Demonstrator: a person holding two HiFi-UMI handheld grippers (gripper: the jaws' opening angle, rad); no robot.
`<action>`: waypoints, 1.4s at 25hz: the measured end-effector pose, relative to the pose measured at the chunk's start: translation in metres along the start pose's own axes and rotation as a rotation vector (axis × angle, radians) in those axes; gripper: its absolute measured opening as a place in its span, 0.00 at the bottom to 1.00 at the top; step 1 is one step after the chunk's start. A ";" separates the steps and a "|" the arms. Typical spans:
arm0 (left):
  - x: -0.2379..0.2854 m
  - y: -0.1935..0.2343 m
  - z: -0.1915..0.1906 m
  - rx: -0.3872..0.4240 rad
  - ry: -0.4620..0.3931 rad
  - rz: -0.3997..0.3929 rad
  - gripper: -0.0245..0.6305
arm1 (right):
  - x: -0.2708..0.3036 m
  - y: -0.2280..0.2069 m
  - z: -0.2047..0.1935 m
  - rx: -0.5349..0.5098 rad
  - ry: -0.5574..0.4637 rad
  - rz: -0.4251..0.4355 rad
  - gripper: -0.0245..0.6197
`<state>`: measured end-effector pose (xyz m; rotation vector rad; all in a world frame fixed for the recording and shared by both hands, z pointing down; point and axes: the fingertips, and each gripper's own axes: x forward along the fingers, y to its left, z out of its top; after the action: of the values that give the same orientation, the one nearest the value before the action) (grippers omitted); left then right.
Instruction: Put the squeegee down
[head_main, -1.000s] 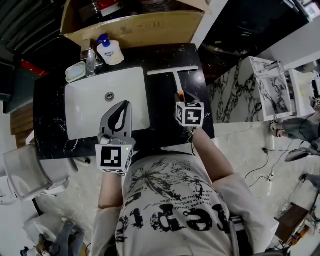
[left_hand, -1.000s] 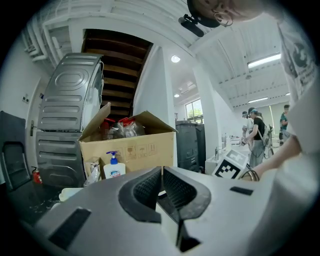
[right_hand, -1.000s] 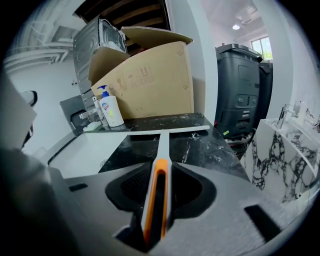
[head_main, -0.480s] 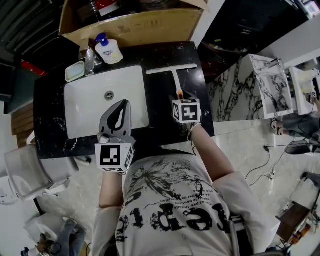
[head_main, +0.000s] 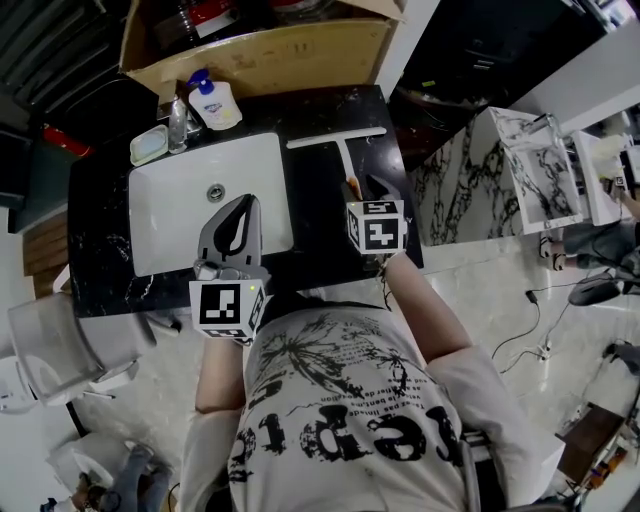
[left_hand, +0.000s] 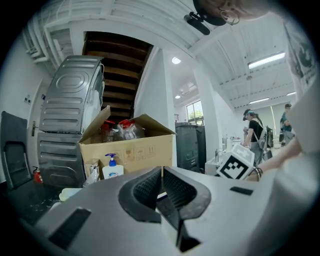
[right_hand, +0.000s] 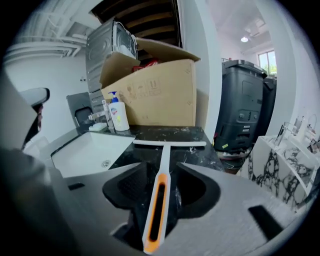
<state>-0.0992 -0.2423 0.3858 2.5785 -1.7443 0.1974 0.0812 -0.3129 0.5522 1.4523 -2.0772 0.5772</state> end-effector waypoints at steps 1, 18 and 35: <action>-0.001 -0.002 0.001 0.002 -0.001 -0.002 0.06 | -0.008 -0.001 0.008 0.003 -0.037 0.000 0.27; -0.008 -0.005 0.034 0.034 -0.063 -0.001 0.06 | -0.136 0.023 0.127 -0.171 -0.648 0.072 0.02; -0.009 0.002 0.037 0.035 -0.082 -0.010 0.06 | -0.162 0.030 0.134 -0.183 -0.781 0.115 0.02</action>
<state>-0.1010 -0.2385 0.3476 2.6558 -1.7689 0.1242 0.0738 -0.2701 0.3439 1.6103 -2.7156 -0.1942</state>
